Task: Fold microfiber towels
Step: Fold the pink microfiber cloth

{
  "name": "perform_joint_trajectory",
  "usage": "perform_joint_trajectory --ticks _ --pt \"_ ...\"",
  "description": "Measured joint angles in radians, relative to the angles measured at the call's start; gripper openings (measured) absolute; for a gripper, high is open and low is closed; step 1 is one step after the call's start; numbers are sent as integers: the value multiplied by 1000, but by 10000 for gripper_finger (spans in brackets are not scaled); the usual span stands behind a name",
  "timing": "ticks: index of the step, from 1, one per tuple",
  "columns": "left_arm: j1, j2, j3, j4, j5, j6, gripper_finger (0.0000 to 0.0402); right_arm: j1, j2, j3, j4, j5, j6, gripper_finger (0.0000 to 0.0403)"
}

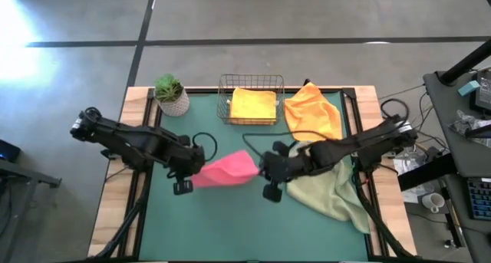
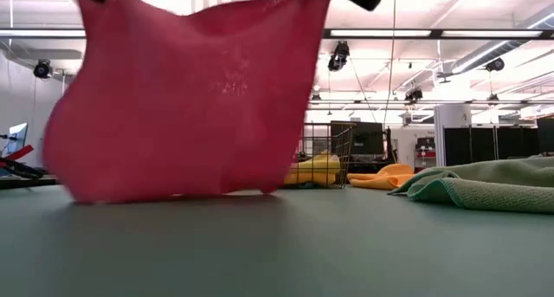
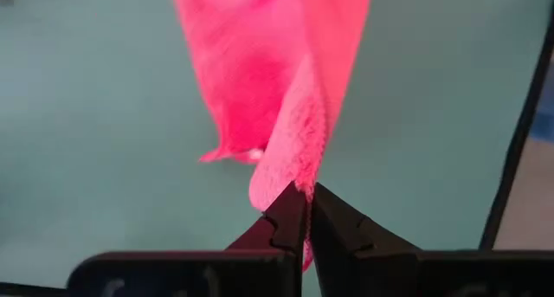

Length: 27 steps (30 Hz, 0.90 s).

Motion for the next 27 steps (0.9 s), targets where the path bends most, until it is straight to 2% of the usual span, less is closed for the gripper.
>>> perform_joint_trajectory --ticks 5,7,14,20,27 --pt "-8 0 -133 22 114 -45 0 55 74 0 3 -36 74 8" --pt "-22 0 -171 28 124 -49 0 72 91 0 14 -35 87 8" --pt "-34 11 -224 111 265 -107 0 96 106 0 8 -46 157 8" --pt "-91 68 -225 227 276 -136 0 135 165 0 11 -50 198 8" --pt "-172 206 -235 232 310 -135 0 132 254 -1 20 -80 191 8"
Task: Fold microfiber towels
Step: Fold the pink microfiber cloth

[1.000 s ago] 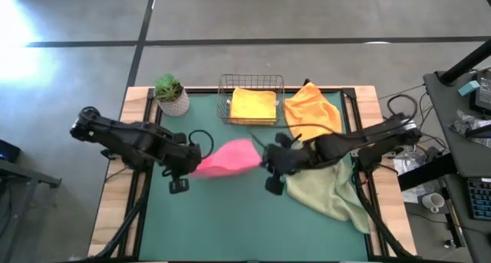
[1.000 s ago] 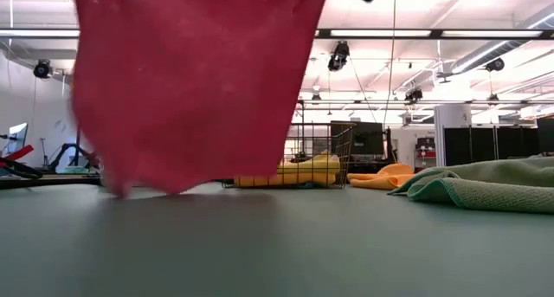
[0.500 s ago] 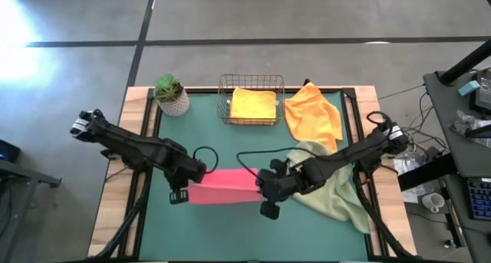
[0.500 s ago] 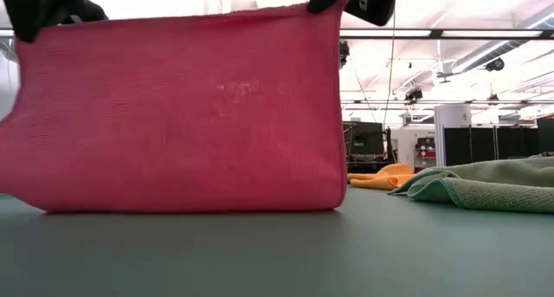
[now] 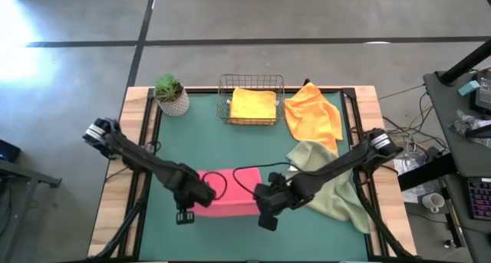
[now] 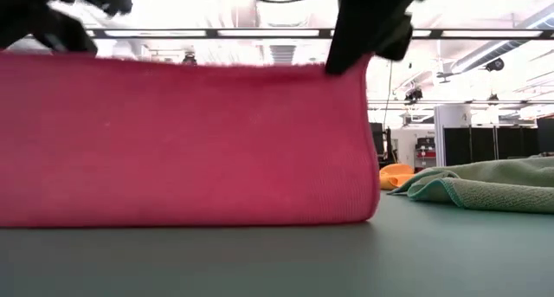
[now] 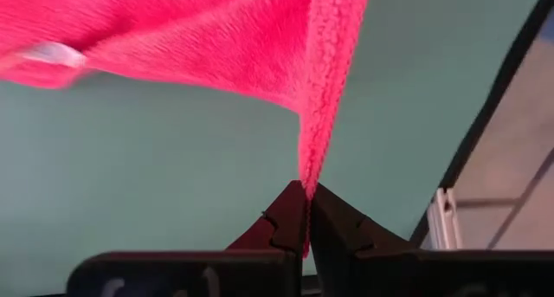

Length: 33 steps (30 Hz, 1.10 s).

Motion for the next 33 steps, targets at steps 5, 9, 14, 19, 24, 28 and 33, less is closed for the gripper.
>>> perform_joint_trajectory --ticks 5,9,14,19,24,28,33 --pt "-29 56 -9 5 -2 4 0 -3 31 0 23 -11 0 8" --pt "-28 44 -11 2 -62 5 0 -6 31 1 14 3 0 8" --pt "-4 18 -20 -15 -197 36 0 -25 24 1 -8 87 3 8" --pt "43 8 -42 -12 -245 38 0 -66 24 -4 -52 120 2 8" --pt "69 7 -49 -14 -271 87 0 -98 24 -7 -81 148 1 8" --pt "103 7 -51 -28 -311 106 0 -142 24 -13 -92 151 14 8" --pt "152 7 -63 -60 -354 115 0 -196 24 -16 -92 150 39 8"
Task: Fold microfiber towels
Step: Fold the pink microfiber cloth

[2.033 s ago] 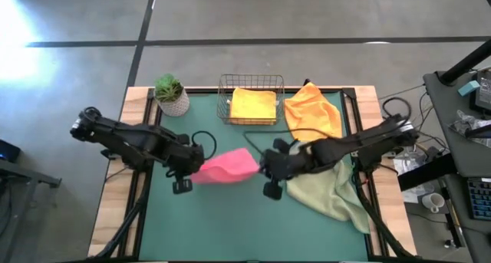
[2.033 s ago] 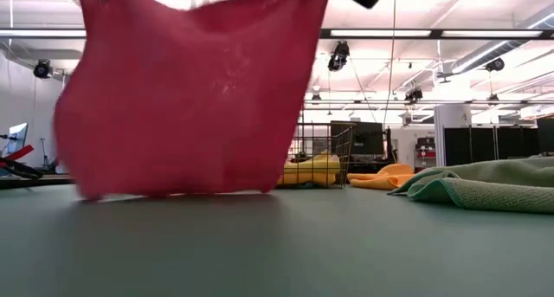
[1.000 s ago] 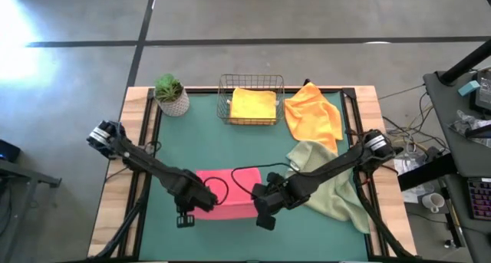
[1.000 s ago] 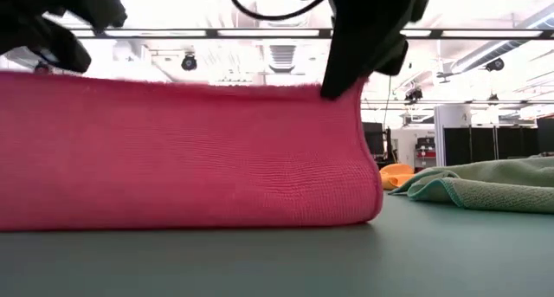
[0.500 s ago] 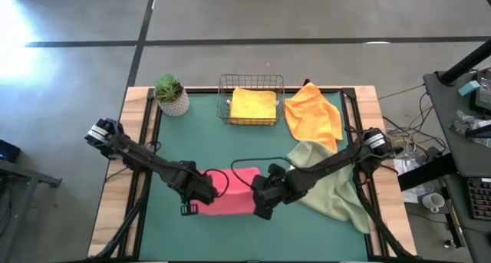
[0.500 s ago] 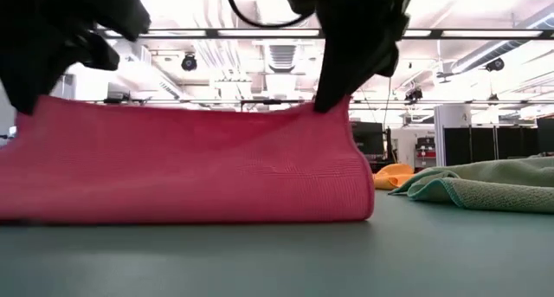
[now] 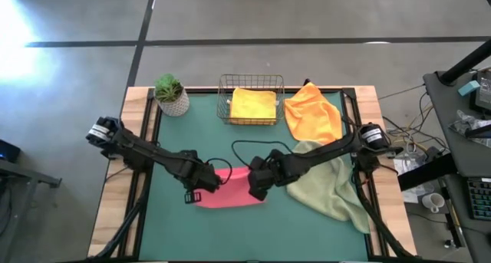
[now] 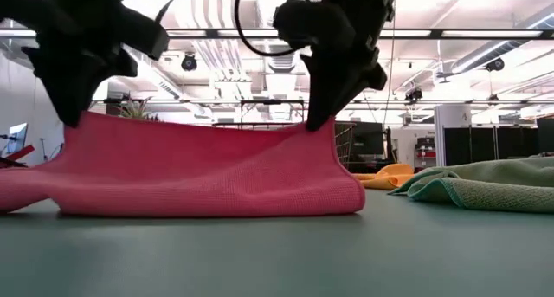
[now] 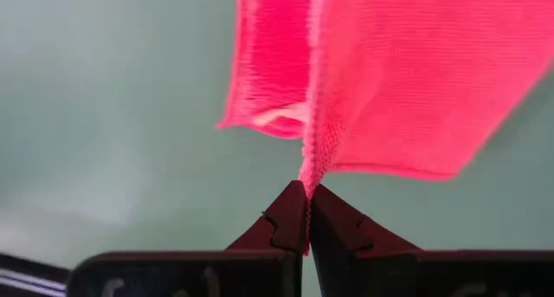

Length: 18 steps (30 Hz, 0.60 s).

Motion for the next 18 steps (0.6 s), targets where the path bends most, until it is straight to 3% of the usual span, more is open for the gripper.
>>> perform_joint_trajectory --ticks 12,18 --pt "49 0 -6 4 -31 85 0 -37 1 -7 7 -29 -3 11" --pt "59 0 -6 3 -40 97 19 -47 1 -7 8 -29 -2 51"
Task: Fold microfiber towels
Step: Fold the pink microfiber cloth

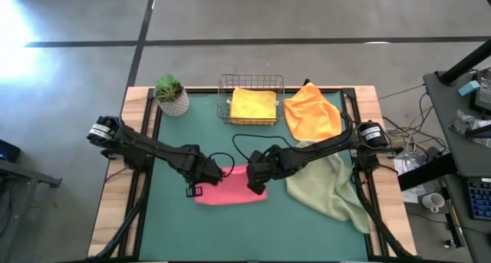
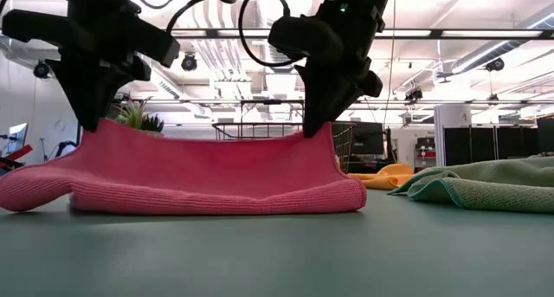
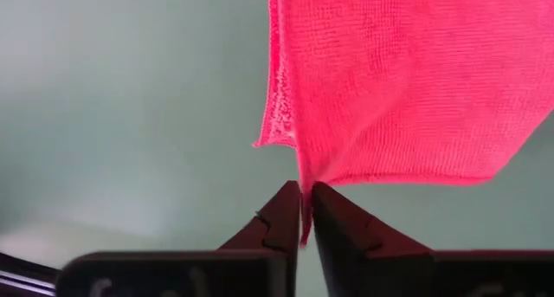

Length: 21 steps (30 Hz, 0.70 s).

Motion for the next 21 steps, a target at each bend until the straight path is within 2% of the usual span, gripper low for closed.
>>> perform_joint_trajectory --ticks 8,14,17,21 --pt "16 0 0 -84 0 0 119 -12 -16 15 -26 0 -46 124" --pt "15 -7 14 -244 28 -3 175 -16 -109 23 -94 0 -115 145" --pt "-22 -40 12 -191 29 -52 179 -3 -167 8 -102 1 -160 144" --pt "-107 -84 0 15 10 -80 180 48 -231 -57 -102 0 -178 135"
